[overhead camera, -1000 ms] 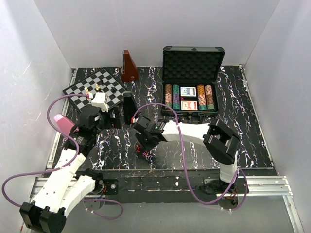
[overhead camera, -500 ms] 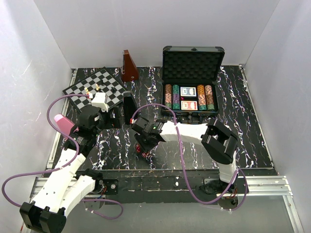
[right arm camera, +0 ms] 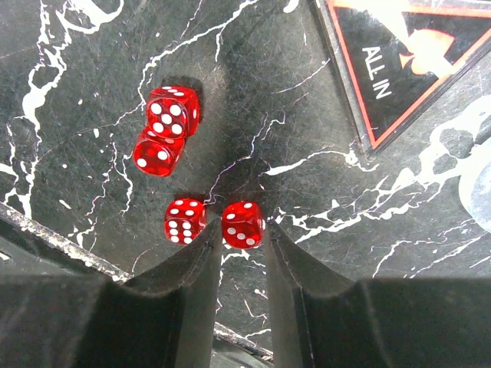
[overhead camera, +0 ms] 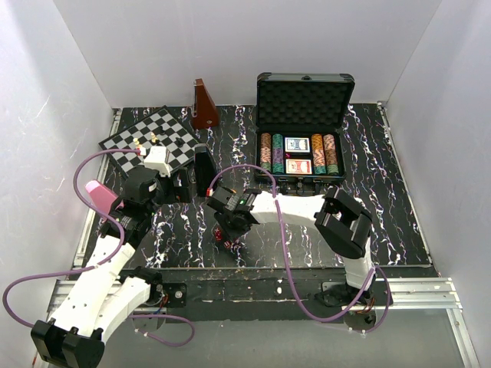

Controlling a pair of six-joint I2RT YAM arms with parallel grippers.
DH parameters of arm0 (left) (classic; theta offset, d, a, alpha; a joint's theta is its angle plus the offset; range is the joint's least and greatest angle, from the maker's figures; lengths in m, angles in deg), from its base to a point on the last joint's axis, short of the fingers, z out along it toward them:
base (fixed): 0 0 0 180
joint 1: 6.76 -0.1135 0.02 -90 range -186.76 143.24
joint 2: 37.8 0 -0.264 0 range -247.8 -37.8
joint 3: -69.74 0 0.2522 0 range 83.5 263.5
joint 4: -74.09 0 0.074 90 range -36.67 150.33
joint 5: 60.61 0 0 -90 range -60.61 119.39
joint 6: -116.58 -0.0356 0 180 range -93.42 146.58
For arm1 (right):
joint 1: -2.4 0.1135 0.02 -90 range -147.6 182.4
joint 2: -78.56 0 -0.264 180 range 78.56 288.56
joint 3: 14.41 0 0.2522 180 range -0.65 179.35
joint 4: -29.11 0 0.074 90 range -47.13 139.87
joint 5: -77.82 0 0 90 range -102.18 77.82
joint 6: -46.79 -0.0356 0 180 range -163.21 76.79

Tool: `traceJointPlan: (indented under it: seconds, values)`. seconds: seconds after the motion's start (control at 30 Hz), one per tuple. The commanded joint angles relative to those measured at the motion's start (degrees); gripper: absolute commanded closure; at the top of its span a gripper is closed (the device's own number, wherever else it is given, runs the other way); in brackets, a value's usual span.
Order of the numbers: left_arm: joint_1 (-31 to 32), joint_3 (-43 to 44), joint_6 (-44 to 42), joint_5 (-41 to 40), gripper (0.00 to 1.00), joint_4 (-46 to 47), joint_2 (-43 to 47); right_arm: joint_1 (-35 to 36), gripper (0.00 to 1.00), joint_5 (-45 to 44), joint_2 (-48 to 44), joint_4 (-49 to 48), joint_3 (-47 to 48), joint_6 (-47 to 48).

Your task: Pack up texas hold em set

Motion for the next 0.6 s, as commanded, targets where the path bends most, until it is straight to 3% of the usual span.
traceJointPlan:
  seconds: [0.0,0.17,0.43,0.57]
  values:
    - [0.1,0.7,-0.4,0.1,0.02,0.8,1.0,0.4,0.66,-1.1,0.5,0.8,2.3,-0.7]
    - [0.1,0.7,-0.4,-0.1,0.02,0.8,1.0,0.5,0.73,-1.2,0.6,0.8,2.3,-0.6]
    - [0.1,0.6,-0.3,-1.0,0.02,0.8,1.8,0.0,0.99,-4.9,-5.0,1.0,-0.3,-2.7]
    - [0.1,0.5,-0.3,-1.4,0.02,0.8,2.2,-3.1,0.99,-5.6,-9.7,3.9,-0.3,-3.4]
